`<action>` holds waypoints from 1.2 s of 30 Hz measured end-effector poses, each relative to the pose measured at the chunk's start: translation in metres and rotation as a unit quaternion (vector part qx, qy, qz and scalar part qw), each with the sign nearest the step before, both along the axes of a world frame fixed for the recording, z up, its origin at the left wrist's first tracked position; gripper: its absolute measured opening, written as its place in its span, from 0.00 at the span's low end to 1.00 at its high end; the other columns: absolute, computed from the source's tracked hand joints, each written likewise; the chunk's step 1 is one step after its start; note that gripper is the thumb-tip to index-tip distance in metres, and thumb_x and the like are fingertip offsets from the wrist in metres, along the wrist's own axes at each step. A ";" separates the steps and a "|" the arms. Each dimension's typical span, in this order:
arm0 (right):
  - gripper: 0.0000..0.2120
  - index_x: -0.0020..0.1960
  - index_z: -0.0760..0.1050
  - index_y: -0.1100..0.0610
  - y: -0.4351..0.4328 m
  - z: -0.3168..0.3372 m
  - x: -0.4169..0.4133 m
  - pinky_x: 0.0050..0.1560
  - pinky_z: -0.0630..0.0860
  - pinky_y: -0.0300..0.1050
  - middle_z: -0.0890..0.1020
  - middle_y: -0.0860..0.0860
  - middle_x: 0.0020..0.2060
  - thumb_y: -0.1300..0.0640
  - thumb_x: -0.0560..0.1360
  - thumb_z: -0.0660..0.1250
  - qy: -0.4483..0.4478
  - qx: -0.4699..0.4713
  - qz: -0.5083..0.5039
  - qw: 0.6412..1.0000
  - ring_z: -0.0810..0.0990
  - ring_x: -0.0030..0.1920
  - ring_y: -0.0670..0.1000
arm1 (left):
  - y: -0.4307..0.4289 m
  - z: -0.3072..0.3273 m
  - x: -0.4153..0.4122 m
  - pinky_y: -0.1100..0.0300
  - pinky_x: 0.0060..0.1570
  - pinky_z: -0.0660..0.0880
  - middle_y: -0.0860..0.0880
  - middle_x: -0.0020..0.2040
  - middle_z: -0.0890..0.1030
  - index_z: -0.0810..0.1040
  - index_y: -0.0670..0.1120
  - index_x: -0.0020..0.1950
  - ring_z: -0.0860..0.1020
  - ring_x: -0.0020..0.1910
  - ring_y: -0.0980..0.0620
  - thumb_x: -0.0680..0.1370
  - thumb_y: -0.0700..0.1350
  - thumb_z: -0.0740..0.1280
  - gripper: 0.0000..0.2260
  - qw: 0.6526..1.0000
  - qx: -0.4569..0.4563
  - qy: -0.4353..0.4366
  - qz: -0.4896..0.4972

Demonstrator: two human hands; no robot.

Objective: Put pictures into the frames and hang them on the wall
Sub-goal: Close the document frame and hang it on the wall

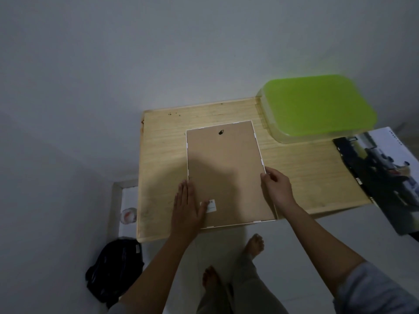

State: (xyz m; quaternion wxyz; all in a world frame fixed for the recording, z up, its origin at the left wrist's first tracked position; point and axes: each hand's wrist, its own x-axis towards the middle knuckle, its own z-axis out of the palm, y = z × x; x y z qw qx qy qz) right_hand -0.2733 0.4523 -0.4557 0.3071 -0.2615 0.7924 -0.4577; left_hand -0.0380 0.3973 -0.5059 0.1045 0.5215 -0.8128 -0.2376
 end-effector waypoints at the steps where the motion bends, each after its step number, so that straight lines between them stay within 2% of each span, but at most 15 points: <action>1: 0.13 0.58 0.78 0.59 0.000 0.002 0.001 0.50 0.70 0.40 0.82 0.59 0.51 0.65 0.76 0.62 -0.006 -0.011 0.012 1.000 0.77 0.48 0.52 | 0.000 0.001 0.001 0.58 0.73 0.44 0.45 0.77 0.50 0.45 0.43 0.76 0.46 0.75 0.52 0.72 0.71 0.38 0.42 1.000 0.004 0.003 -0.001; 2: 0.14 0.59 0.77 0.59 -0.001 0.003 0.002 0.49 0.70 0.38 0.82 0.57 0.51 0.65 0.76 0.61 -0.011 -0.020 0.020 1.000 0.78 0.49 0.52 | 0.000 0.003 0.002 0.58 0.73 0.45 0.45 0.77 0.50 0.45 0.43 0.76 0.46 0.76 0.51 0.71 0.72 0.35 0.43 1.000 0.007 0.009 0.000; 4: 0.15 0.61 0.76 0.58 -0.001 0.009 0.005 0.46 0.70 0.27 0.81 0.51 0.51 0.66 0.77 0.59 -0.027 -0.038 0.015 0.999 0.76 0.50 0.47 | 0.000 0.008 0.002 0.59 0.73 0.45 0.45 0.77 0.50 0.46 0.43 0.76 0.47 0.76 0.50 0.70 0.73 0.36 0.44 0.999 0.018 0.027 0.009; 5: 0.15 0.62 0.76 0.59 -0.003 0.011 0.007 0.43 0.68 0.22 0.79 0.48 0.52 0.67 0.77 0.59 -0.037 -0.048 0.006 0.998 0.76 0.51 0.45 | 0.001 0.013 0.001 0.60 0.72 0.45 0.44 0.77 0.50 0.47 0.42 0.76 0.47 0.76 0.50 0.71 0.72 0.39 0.43 0.999 0.021 0.033 0.014; 7: 0.15 0.62 0.75 0.61 -0.004 0.016 0.007 0.41 0.67 0.18 0.78 0.46 0.52 0.68 0.77 0.58 -0.060 -0.068 -0.014 0.996 0.75 0.50 0.43 | -0.001 0.027 -0.007 0.60 0.72 0.45 0.41 0.77 0.51 0.50 0.40 0.75 0.47 0.76 0.47 0.75 0.65 0.48 0.38 0.998 0.030 0.044 0.026; 9: 0.16 0.62 0.75 0.61 -0.006 0.021 0.009 0.43 0.68 0.19 0.78 0.47 0.53 0.68 0.77 0.59 -0.077 -0.084 -0.021 0.993 0.76 0.51 0.44 | -0.013 0.038 -0.022 0.54 0.72 0.48 0.36 0.74 0.56 0.58 0.36 0.73 0.52 0.75 0.40 0.77 0.58 0.53 0.32 0.998 0.030 0.050 0.014; 11: 0.15 0.62 0.75 0.60 -0.008 0.025 0.011 0.51 0.70 0.26 0.79 0.49 0.56 0.67 0.77 0.59 -0.087 -0.092 -0.016 0.992 0.76 0.55 0.46 | -0.032 0.048 -0.046 0.46 0.73 0.52 0.33 0.72 0.60 0.64 0.35 0.70 0.58 0.73 0.36 0.79 0.56 0.48 0.29 0.998 0.035 0.043 -0.024; 12: 0.15 0.62 0.75 0.59 -0.009 0.027 0.012 0.57 0.71 0.32 0.79 0.50 0.58 0.66 0.77 0.59 -0.086 -0.095 -0.011 0.992 0.77 0.58 0.47 | -0.041 0.058 -0.062 0.47 0.73 0.54 0.34 0.72 0.61 0.65 0.35 0.70 0.59 0.73 0.36 0.80 0.56 0.46 0.29 0.998 0.026 0.051 -0.039; 14: 0.16 0.63 0.74 0.59 -0.010 0.035 0.013 0.63 0.70 0.43 0.79 0.52 0.60 0.64 0.77 0.60 -0.081 -0.103 -0.003 0.991 0.76 0.60 0.50 | -0.054 0.093 -0.094 0.52 0.72 0.55 0.38 0.73 0.60 0.61 0.40 0.73 0.58 0.73 0.41 0.81 0.55 0.50 0.26 0.994 0.011 0.106 -0.030; 17: 0.16 0.64 0.74 0.60 -0.013 0.050 0.017 0.63 0.69 0.42 0.78 0.52 0.60 0.65 0.77 0.61 -0.083 -0.134 -0.001 0.987 0.75 0.62 0.49 | -0.072 0.141 -0.130 0.51 0.70 0.56 0.43 0.75 0.57 0.52 0.48 0.76 0.55 0.74 0.45 0.81 0.55 0.53 0.26 0.988 -0.021 0.153 -0.024; 20: 0.17 0.64 0.73 0.58 -0.016 0.070 0.019 0.63 0.69 0.40 0.78 0.50 0.60 0.65 0.77 0.61 -0.077 -0.167 0.022 0.983 0.74 0.61 0.46 | -0.089 0.171 -0.149 0.49 0.67 0.60 0.42 0.73 0.59 0.51 0.48 0.76 0.58 0.72 0.43 0.80 0.57 0.53 0.27 0.987 -0.036 0.154 -0.012; 24: 0.17 0.65 0.73 0.55 -0.019 0.093 0.021 0.59 0.71 0.41 0.78 0.46 0.55 0.63 0.77 0.61 -0.008 -0.203 0.052 0.978 0.74 0.59 0.45 | -0.094 0.200 -0.154 0.49 0.60 0.65 0.43 0.69 0.63 0.53 0.46 0.75 0.62 0.66 0.43 0.80 0.56 0.55 0.27 0.984 -0.081 0.157 0.007; 27: 0.18 0.65 0.72 0.55 -0.025 0.106 0.023 0.57 0.71 0.42 0.78 0.41 0.50 0.64 0.77 0.61 0.063 -0.224 0.070 0.970 0.74 0.57 0.50 | -0.099 0.218 -0.151 0.49 0.60 0.66 0.43 0.69 0.63 0.52 0.45 0.75 0.62 0.67 0.42 0.79 0.57 0.57 0.29 0.980 -0.104 0.167 0.020; 33: 0.19 0.66 0.71 0.58 -0.045 0.124 0.039 0.51 0.62 0.24 0.76 0.49 0.45 0.59 0.75 0.59 0.227 -0.269 0.100 0.931 0.71 0.50 0.53 | -0.113 0.245 -0.129 0.51 0.57 0.70 0.42 0.71 0.61 0.55 0.41 0.74 0.64 0.68 0.43 0.78 0.52 0.60 0.28 0.969 -0.136 0.202 0.042; 36: 0.19 0.67 0.70 0.59 -0.051 0.127 0.043 0.53 0.60 0.22 0.74 0.49 0.43 0.58 0.76 0.57 0.289 -0.281 0.110 0.908 0.68 0.48 0.51 | -0.116 0.251 -0.117 0.50 0.57 0.72 0.43 0.73 0.59 0.49 0.43 0.76 0.66 0.67 0.45 0.78 0.50 0.60 0.31 0.963 -0.115 0.239 0.054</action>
